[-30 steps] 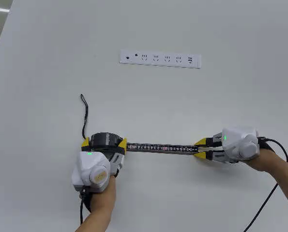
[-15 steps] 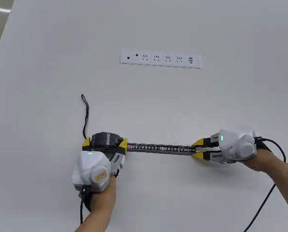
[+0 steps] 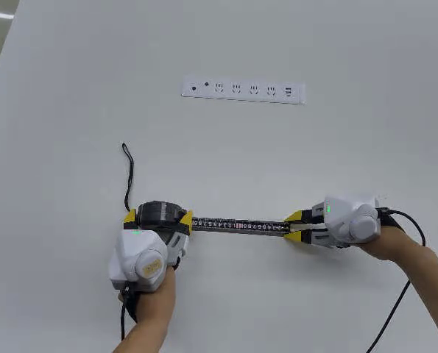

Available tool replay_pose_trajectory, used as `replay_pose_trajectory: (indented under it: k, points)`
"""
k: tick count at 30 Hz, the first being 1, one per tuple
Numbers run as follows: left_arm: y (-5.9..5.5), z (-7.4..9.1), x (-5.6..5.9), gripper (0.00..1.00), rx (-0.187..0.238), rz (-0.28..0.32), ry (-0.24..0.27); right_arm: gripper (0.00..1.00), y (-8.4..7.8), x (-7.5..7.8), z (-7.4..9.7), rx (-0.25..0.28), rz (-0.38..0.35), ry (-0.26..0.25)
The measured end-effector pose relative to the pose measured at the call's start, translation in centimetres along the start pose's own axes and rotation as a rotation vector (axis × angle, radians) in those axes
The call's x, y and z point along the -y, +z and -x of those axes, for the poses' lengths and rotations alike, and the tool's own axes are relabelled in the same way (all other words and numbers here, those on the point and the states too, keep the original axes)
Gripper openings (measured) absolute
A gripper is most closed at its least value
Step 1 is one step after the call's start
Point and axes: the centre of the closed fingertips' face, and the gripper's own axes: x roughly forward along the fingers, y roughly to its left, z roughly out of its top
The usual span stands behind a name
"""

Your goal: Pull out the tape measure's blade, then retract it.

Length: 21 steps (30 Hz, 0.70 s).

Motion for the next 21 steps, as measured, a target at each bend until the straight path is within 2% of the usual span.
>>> replay_pose_trajectory:
  k: [21]
  points:
    - [0.1, 0.0, 0.0, 0.63, -0.004, 0.001, 0.001, 0.1, 1.5, -0.2, -1.5, 0.008, -0.003, 0.002]
